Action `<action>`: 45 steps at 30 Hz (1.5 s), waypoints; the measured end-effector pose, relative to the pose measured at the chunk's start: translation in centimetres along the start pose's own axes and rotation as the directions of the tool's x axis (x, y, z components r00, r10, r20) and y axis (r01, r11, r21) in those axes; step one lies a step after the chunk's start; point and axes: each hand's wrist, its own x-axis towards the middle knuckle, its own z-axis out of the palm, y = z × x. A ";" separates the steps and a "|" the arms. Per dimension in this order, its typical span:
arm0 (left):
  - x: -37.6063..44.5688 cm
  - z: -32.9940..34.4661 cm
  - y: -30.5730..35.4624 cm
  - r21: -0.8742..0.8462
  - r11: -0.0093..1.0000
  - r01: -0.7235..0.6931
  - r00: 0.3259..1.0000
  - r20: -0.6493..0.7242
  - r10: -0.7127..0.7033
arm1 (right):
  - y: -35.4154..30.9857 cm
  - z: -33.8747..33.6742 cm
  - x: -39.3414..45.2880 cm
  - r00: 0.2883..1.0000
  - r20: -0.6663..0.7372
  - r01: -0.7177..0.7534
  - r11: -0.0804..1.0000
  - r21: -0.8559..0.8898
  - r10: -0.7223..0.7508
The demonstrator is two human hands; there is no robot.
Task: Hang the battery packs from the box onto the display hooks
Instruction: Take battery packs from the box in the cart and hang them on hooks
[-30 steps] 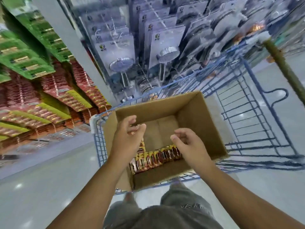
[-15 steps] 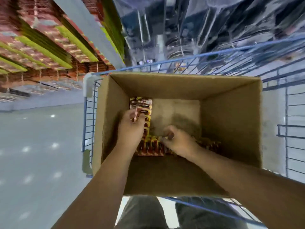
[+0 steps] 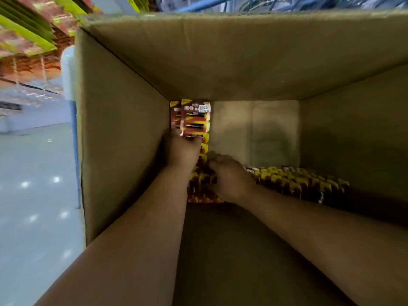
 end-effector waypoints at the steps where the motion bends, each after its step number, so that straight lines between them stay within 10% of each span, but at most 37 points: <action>1: 0.3 0.3 -0.4 0.025 1.000 -0.004 1.000 -0.017 0.004 | -0.1 0.0 0.0 0.999 -0.028 0.015 0.999 -0.040 -0.016; 12: 2.5 2.5 -0.7 0.536 0.840 -0.084 0.978 -0.115 0.171 | -0.4 -0.8 -0.4 0.990 0.121 -0.071 0.997 -0.003 0.071; 19: 3.0 3.2 0.0 0.452 0.872 -0.187 0.978 0.002 0.209 | 2.5 -6.7 -3.4 0.913 0.243 -0.356 0.931 0.078 0.329; 27: 1.3 6.6 1.3 0.451 0.884 -0.124 0.991 0.017 0.130 | 5.2 -10.0 -4.4 0.752 0.185 -0.518 0.394 0.759 0.633; 34: 0.2 9.6 2.1 0.478 0.872 -0.107 0.994 0.050 0.095 | 6.9 -10.1 -3.7 0.663 0.190 -0.381 0.109 0.918 0.724; 41: -0.3 12.5 1.4 0.703 0.697 -0.143 0.976 -0.018 0.218 | 8.4 -9.7 -2.4 0.625 0.199 -0.356 0.049 0.933 0.755; 45: 0.7 12.8 1.4 0.565 0.821 -0.081 0.990 -0.049 0.131 | 8.7 -9.6 -2.6 0.626 0.211 -0.350 0.029 0.936 0.751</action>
